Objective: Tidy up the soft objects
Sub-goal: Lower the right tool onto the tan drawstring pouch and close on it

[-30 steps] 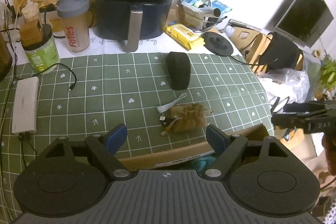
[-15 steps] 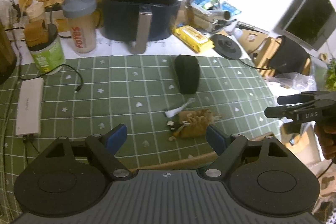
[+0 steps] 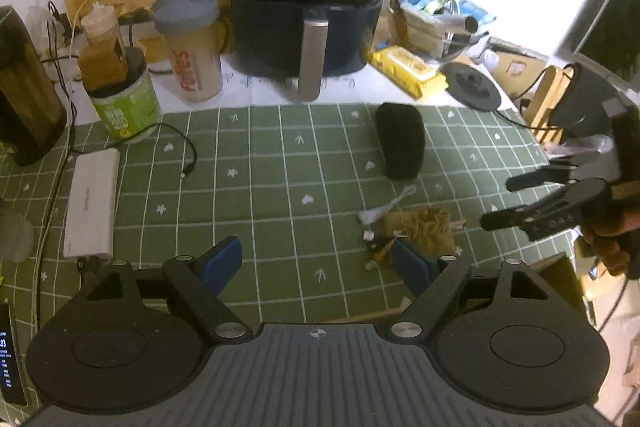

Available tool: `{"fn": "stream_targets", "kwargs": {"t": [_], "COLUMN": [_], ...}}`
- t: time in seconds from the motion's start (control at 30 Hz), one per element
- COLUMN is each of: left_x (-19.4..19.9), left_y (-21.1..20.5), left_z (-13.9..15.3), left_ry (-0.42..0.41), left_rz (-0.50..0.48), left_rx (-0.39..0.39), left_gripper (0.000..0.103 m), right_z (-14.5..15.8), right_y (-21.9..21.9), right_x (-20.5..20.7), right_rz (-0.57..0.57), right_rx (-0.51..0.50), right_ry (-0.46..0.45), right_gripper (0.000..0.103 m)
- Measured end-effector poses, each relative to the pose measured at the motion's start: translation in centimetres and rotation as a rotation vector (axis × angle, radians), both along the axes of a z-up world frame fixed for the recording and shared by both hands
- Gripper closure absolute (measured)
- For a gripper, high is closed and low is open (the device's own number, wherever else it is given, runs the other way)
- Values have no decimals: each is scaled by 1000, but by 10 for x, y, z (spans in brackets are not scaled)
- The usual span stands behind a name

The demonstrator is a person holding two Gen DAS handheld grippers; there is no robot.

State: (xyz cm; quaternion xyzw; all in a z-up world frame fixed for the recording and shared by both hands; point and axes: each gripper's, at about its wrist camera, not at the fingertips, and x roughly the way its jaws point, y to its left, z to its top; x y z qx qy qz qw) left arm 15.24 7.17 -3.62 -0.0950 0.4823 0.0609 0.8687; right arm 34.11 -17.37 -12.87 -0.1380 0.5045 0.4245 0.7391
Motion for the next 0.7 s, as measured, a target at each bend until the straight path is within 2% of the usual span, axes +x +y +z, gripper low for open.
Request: {"fn": "stream_targets", "kwargs": {"t": [0.1, 0.3, 0.43, 0.53, 0.7], "left_x": [0, -5, -7, -8, -10], "left_y": [1, 1, 4, 7, 11], "left_z": [-2, 0, 2, 0, 0], "left_ry": [13, -12, -36, -25, -24], "left_rz": [3, 10, 31, 63, 79], "left_rx": [-10, 0, -20, -32, -49], "left_gripper": [21, 21, 21, 21, 21], "right_z": [-12, -35, -49, -59, -75], "right_y": [10, 29, 41, 51, 66], "right_x": [4, 13, 19, 21, 20], "right_rz": [44, 135, 184, 222, 271], "right_rx": [-8, -19, -30, -48, -86], "right_ry": [7, 27, 39, 43, 43], "right_gripper": [14, 14, 14, 14, 20]}}
